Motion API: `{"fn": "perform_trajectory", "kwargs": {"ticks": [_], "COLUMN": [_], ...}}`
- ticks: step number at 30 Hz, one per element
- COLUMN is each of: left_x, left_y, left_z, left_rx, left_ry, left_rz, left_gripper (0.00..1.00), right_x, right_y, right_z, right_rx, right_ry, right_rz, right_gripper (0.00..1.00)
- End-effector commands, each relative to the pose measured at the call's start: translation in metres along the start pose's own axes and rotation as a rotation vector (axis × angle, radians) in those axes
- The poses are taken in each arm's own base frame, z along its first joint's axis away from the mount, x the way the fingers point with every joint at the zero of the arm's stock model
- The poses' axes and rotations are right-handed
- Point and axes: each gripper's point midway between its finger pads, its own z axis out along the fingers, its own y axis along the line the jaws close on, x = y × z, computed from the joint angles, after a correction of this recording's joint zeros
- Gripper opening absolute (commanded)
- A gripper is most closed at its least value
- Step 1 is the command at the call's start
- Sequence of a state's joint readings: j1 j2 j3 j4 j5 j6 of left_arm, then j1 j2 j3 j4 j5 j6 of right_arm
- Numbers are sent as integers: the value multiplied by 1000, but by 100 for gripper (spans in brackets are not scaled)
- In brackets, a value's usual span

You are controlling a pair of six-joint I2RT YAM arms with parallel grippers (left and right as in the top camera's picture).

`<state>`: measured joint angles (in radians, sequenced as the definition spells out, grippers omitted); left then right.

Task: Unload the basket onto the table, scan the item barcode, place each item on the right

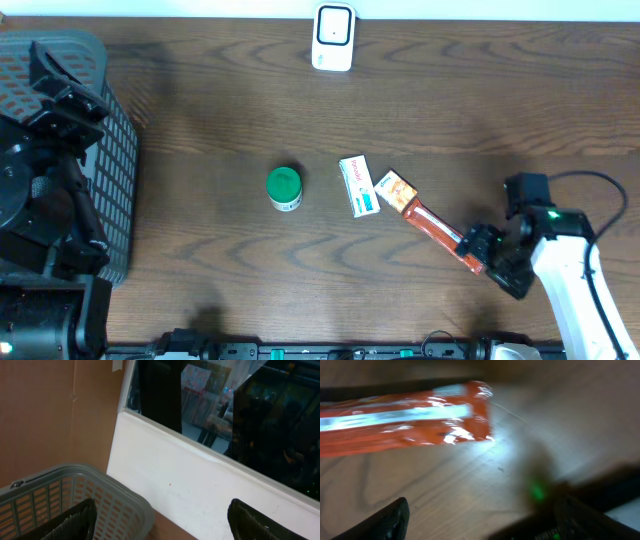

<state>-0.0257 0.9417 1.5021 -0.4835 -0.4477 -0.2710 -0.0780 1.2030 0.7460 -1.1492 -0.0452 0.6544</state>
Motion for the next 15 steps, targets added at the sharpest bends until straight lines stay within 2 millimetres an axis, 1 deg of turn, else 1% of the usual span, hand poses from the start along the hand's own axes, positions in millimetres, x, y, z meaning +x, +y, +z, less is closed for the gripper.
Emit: {"fn": "perform_trajectory", "kwargs": {"ticks": [1,3,6,9,11,13,15], "left_x": [0,0,0,-1,-1,-1,-1], "left_y": [3,3,3,3,3,3,3], "left_z": [-1,-1,-1,-1,-1,-1,-1], "left_rx": [-12,-12,-12,-12,-12,-12,-12], "left_ry": [-6,-6,-6,-6,-6,-6,-6], "left_rz": [-13,-13,-13,-14,-14,-14,-13], "left_gripper": [84,84,84,84,84,84,84], "right_x": [-5,-2,4,16,24,25,26], "right_y": [-21,-23,-21,-21,-17,-10,-14], "right_z": [-5,-3,7,29,43,58,70], "right_rx": [44,26,-12,-38,-75,-126,-123], "right_ry": [-56,-60,-58,-20,17,20,7], "right_rz": [210,244,251,284,307,304,330], "right_gripper": [95,99,99,99,99,99,99]}}
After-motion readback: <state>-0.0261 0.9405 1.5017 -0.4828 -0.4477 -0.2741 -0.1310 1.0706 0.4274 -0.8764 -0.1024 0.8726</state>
